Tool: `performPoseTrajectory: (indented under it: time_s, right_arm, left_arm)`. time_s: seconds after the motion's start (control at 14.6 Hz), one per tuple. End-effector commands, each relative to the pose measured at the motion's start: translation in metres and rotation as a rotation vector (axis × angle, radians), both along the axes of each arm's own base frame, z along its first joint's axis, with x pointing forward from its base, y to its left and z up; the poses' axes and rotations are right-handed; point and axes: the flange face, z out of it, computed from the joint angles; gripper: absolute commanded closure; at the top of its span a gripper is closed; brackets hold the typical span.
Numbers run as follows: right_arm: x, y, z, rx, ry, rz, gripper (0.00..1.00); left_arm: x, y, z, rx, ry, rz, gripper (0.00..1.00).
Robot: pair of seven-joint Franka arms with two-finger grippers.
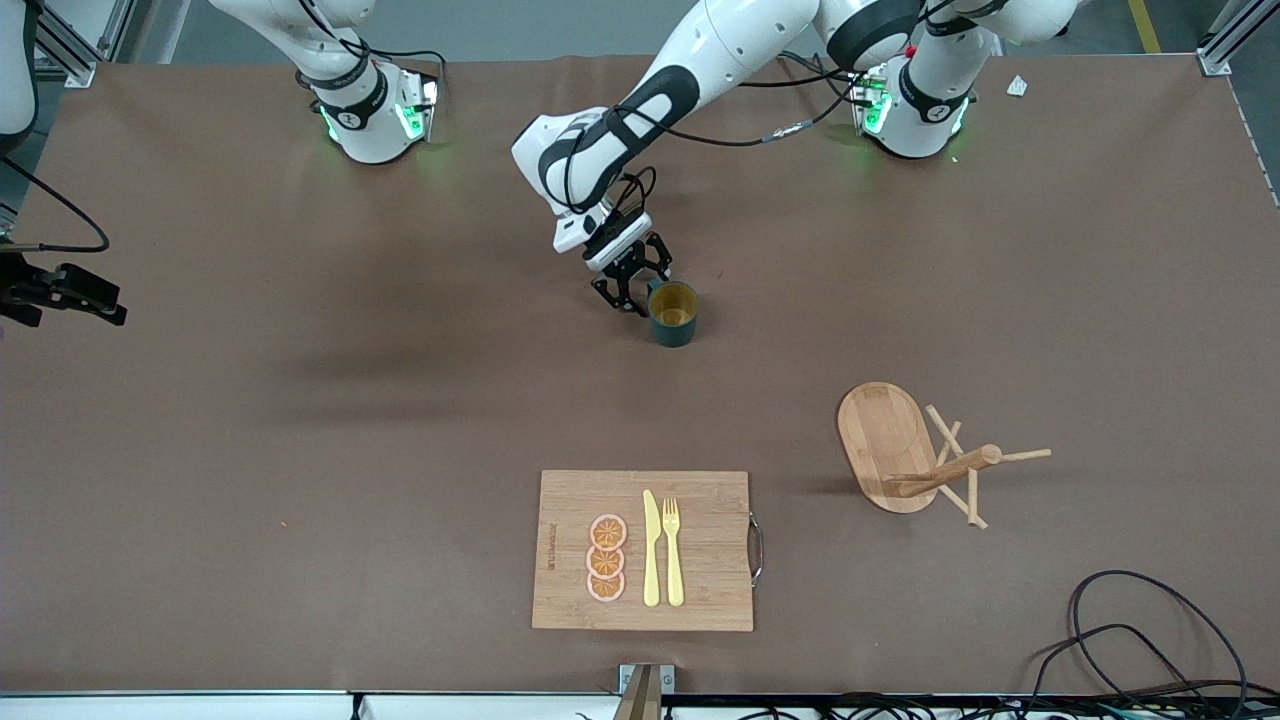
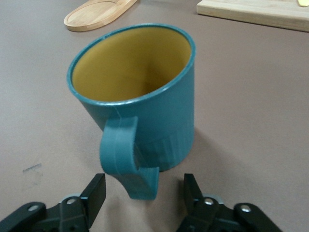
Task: Pass cup and hang on rack
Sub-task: 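Grasp the teal mug handle with the left gripper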
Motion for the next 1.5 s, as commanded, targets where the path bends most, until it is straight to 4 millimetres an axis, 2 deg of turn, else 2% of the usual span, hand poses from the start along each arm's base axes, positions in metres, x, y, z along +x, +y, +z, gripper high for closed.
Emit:
performPoseTrajectory:
  time_s: [0.0, 0.34, 0.55, 0.62, 0.82, 1.09, 1.23, 1.44]
  right_arm:
    - [-0.006, 0.009, 0.004, 0.01, -0.015, 0.021, 0.0]
    - [-0.004, 0.009, 0.01, 0.006, -0.03, 0.023, 0.0]
    - [-0.004, 0.01, 0.011, 0.006, -0.032, 0.023, 0.0]
    - [-0.004, 0.01, 0.012, 0.006, -0.033, 0.023, 0.0]
    - [-0.003, 0.009, 0.011, 0.004, -0.034, 0.024, 0.0]
    - [-0.004, 0.009, 0.011, 0.005, -0.03, 0.024, 0.0]
    - [-0.004, 0.009, 0.011, 0.005, -0.028, 0.024, 0.0]
    - [-0.004, 0.009, 0.011, 0.005, -0.027, 0.025, 0.0]
  left_arm:
    - [-0.003, -0.003, 0.006, 0.038, -0.004, -0.04, 0.29]
    - [-0.008, 0.004, 0.007, 0.139, -0.005, -0.054, 0.36]
    - [-0.007, 0.002, 0.015, 0.132, -0.009, -0.054, 0.39]
    - [-0.007, 0.001, 0.016, 0.131, -0.009, -0.055, 0.44]
    - [-0.006, 0.002, 0.015, 0.141, 0.003, -0.066, 0.7]
    - [-0.005, 0.002, 0.015, 0.192, 0.061, -0.132, 1.0]
    - [0.0, 0.002, 0.018, 0.182, 0.062, -0.129, 1.0]
    - [0.034, 0.002, 0.049, 0.1, 0.087, -0.109, 1.0]
